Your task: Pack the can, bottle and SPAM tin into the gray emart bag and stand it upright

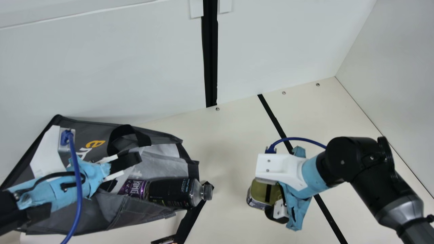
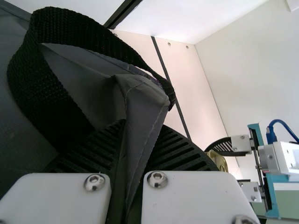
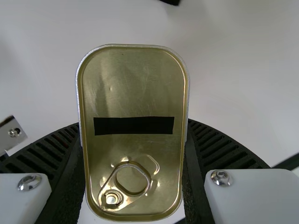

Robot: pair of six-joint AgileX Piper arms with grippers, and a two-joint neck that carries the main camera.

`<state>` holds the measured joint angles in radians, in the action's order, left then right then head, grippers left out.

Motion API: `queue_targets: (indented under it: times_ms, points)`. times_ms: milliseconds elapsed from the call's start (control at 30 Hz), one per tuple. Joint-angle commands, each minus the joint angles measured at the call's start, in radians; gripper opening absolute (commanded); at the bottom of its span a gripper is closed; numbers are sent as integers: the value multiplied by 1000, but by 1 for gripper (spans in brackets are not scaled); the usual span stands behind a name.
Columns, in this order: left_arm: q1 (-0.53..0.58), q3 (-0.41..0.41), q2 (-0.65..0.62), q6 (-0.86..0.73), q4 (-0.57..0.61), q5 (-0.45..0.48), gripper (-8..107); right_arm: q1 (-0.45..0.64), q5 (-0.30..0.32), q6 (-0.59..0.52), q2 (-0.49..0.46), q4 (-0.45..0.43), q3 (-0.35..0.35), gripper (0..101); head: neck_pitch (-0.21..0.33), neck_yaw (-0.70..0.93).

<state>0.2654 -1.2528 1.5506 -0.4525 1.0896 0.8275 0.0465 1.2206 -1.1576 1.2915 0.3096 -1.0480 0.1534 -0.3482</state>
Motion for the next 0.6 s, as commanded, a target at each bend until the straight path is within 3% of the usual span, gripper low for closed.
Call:
queue_targets:
  times_ms: [0, 567]
  points:
    - [0, 0, 0, 0, 0, 0, -8, -28, -1, 6, -4, 11, 4, 0, 21, -1]
    - [0, 0, 0, 0, 0, 0, -8, -125, -1, 28, -30, 107, 18, 0, 21, -1]
